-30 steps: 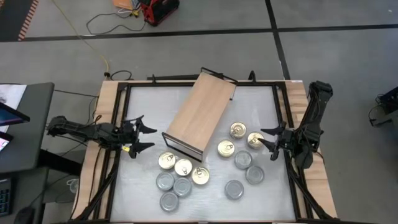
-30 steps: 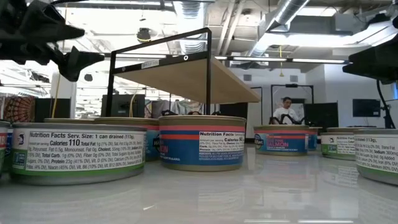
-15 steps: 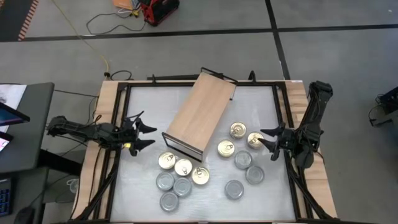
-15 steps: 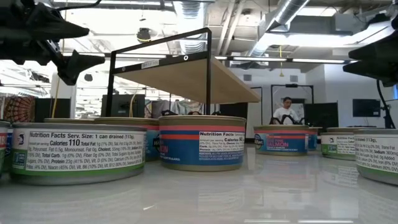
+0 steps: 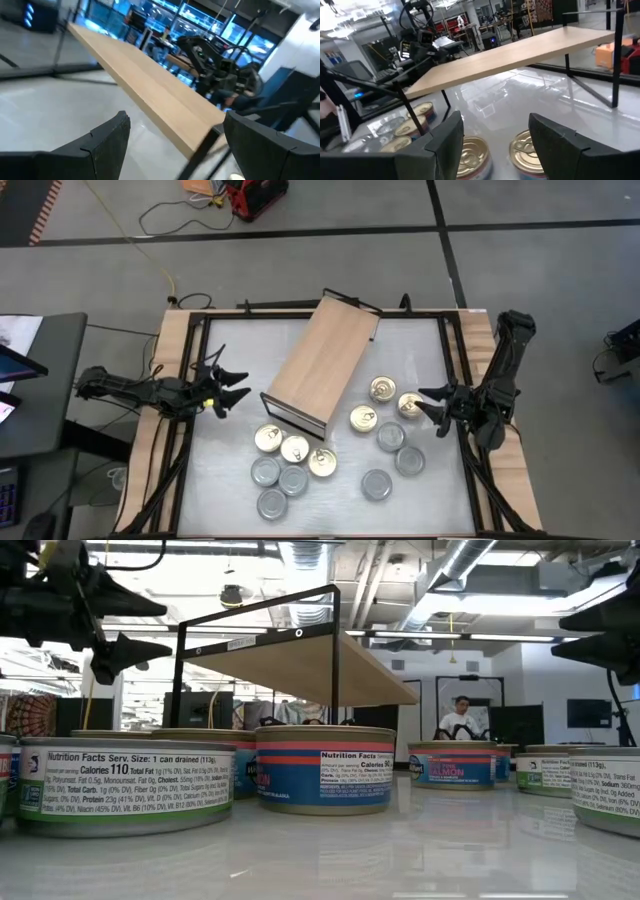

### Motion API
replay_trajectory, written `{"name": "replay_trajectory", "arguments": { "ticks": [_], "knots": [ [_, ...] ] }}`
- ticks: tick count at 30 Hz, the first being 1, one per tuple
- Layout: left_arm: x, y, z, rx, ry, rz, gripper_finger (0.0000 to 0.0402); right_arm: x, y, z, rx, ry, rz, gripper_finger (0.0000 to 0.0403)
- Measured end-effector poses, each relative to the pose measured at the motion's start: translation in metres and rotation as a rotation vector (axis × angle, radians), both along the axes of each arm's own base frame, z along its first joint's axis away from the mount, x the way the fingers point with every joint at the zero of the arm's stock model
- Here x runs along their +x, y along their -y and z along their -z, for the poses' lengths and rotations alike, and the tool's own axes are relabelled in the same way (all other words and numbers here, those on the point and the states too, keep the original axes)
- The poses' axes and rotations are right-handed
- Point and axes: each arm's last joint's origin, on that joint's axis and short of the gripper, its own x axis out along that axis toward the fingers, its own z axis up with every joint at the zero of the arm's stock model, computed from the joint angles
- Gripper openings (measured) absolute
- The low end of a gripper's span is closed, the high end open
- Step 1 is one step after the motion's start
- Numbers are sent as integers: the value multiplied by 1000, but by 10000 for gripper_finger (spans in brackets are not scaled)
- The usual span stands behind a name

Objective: Stack canned seafood by type on shelf
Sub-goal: Put the blue tuna can on the shelf

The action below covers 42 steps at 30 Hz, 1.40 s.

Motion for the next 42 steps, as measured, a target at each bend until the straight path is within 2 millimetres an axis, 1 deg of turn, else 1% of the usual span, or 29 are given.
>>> {"name": "replay_trajectory", "arguments": {
  "ticks": [4,8,11,14,16,20,24,28,32,35,39,42],
  "knots": [
    [0,2,-2,42,-29,68,306,1,0,-1,18,-3,-2,248],
    [-1,6,-10,129,-35,210,306,9,-1,-6,66,-24,-8,248],
    [-3,6,-21,174,-21,246,306,17,-3,-25,56,-35,-30,248],
    [-6,5,-25,233,-104,229,306,25,-1,-43,-3,-28,-17,248],
    [-8,4,-30,239,-161,224,306,29,2,-53,-45,-28,-8,248],
    [-6,6,-38,230,-273,237,306,36,9,-68,-65,-21,-14,248],
    [-2,7,-47,234,-367,218,306,41,16,-76,-102,-31,-19,248],
    [1,9,-57,184,-470,213,306,46,20,-78,-121,-46,-24,248],
    [3,10,-69,119,-576,199,306,53,22,-75,-135,-78,-43,248],
    [7,11,-76,121,-635,176,306,63,23,-69,-146,-121,-31,248],
    [14,14,-78,154,-647,179,306,78,25,-66,-141,-134,-43,248],
    [18,16,-75,108,-662,208,306,87,27,-65,-165,-131,-27,248]
  ]
}}
